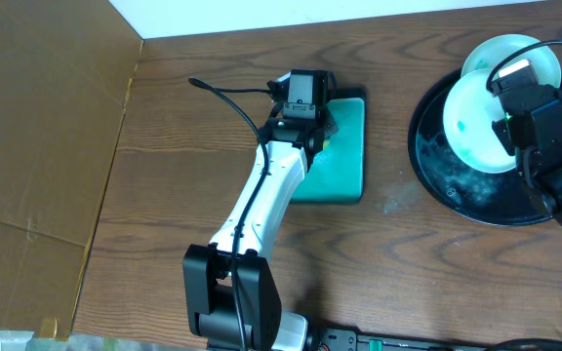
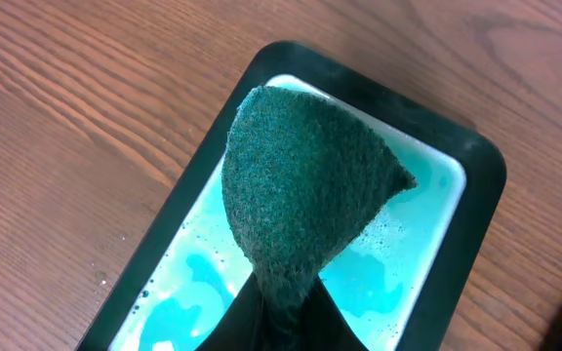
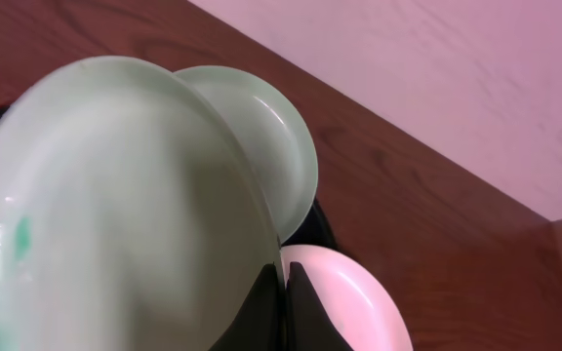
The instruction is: Clean dirty plates on tray and stack at the side
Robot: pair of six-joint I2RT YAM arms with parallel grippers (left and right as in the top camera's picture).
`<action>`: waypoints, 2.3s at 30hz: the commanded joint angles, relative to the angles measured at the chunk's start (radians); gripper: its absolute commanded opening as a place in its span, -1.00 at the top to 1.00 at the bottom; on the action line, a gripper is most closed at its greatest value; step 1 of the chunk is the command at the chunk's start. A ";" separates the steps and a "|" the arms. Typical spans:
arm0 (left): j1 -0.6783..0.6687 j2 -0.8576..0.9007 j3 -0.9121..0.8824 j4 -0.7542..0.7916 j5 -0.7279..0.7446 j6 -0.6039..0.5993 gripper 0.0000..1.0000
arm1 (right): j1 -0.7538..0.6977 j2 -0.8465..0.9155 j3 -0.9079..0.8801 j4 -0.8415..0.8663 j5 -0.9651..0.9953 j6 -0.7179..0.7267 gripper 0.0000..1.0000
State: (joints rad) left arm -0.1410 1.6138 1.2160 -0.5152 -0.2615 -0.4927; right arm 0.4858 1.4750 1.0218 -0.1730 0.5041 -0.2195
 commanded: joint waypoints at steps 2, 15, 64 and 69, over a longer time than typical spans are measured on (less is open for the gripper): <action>0.003 -0.017 -0.009 0.000 -0.011 0.009 0.86 | 0.006 -0.016 0.006 -0.003 0.035 -0.031 0.98; 0.003 -0.017 -0.009 0.004 0.034 -0.002 0.86 | 0.052 -0.016 0.006 0.084 0.186 -0.360 0.98; -0.311 0.080 -0.010 0.258 0.333 -0.070 0.86 | -0.306 0.406 0.005 -0.030 -0.483 0.416 0.98; -0.365 0.152 -0.010 0.352 0.333 -0.070 0.86 | -0.298 0.410 0.005 -0.023 -0.505 0.431 0.98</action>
State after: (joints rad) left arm -0.4797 1.7302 1.2160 -0.1947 0.0734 -0.5499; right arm 0.1982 1.8587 1.0206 -0.1989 -0.0536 0.1722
